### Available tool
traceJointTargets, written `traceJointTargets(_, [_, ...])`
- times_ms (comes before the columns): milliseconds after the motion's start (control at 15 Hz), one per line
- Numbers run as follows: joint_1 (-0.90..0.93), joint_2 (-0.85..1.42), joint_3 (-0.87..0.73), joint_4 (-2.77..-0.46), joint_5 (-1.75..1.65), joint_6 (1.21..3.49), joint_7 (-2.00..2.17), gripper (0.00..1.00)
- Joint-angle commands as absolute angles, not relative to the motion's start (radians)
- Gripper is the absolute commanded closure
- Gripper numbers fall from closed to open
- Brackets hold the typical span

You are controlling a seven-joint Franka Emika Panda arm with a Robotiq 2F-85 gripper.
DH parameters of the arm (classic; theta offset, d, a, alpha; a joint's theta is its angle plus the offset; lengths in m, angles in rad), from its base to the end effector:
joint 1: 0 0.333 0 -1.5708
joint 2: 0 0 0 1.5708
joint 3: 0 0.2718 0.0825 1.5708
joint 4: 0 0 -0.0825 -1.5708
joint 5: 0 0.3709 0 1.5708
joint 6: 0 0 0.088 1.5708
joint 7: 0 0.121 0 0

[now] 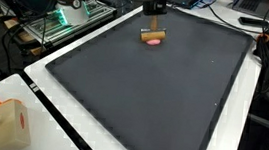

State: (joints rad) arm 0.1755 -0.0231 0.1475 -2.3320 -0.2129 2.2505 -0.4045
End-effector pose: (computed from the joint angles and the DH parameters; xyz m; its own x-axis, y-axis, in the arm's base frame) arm 0.4649 0.1468 0.2927 0.6482 0.7509 -0.1268 0.7614 -0.6372 0.1193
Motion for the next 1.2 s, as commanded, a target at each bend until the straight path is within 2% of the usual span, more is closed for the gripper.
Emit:
traceJointTargets(0, [0.159, 0.037, 0.143, -2.32, -0.291, 2.26, -0.372, 0.77])
traceJointTargets(800, [0.144, 0.053, 0.135, -2.324, -0.325, 2.291, -0.333, 0.77])
traceJointTargets(1133, [0.144, 0.055, 0.135, -2.321, -0.446, 2.294, -0.246, 0.77])
